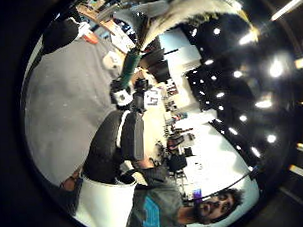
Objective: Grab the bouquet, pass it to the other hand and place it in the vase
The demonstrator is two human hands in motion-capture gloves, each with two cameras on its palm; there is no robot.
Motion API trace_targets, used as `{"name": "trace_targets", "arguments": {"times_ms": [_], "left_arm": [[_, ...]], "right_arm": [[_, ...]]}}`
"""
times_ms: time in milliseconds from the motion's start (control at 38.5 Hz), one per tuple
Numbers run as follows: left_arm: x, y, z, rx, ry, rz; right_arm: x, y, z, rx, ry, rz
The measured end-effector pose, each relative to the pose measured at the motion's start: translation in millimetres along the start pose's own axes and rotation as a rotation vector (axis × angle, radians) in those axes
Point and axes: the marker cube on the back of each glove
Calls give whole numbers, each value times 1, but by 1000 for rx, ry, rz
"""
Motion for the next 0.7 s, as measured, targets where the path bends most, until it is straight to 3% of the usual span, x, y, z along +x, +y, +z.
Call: {"name": "trace_targets", "arguments": {"times_ms": [156,260,416,572,702], "left_arm": [[29,-26,2,36,134,72],[57,-34,3,59,207,65],[84,-49,10,46,379,118],[96,-52,8,69,437,150],[103,-53,1,138,497,190]], "right_arm": [[-33,3,13,-27,-203,-69],[-64,13,21,-60,-322,-97],[-96,13,45,-63,-465,-362],[-112,22,58,-121,-496,-236],[-122,21,70,-130,-489,-330]]}}
